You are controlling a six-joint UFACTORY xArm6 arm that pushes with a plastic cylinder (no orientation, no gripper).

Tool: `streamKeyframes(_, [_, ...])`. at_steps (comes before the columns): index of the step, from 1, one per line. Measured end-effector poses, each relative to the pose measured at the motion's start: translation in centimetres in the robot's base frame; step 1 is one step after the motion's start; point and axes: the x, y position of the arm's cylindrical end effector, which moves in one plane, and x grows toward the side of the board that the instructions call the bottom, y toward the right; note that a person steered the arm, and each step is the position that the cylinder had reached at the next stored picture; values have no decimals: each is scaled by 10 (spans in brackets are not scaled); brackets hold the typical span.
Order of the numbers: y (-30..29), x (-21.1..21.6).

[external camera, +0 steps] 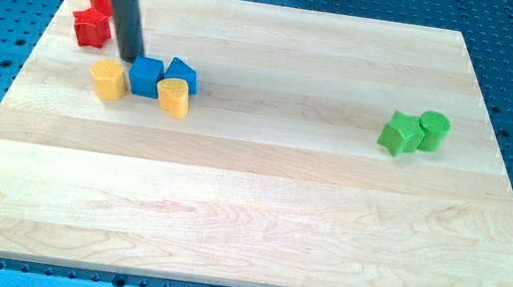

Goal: Place blue blocks and heart at the center of the board

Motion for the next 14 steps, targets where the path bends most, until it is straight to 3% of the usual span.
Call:
streamKeyframes(1, [-13, 18])
streamKeyframes(2, [-61, 2])
streamKeyframes(3, [-46, -39])
streamKeyframes(5, [-10, 16])
streamKeyframes(6, [67, 38])
streamKeyframes(7, [105, 36])
streamKeyframes(9, [88, 74])
streamKeyframes(10, [74, 146])
streamKeyframes(11, [131, 131])
streamKeyframes(12, [168, 86])
streamKeyframes(14, [250, 73])
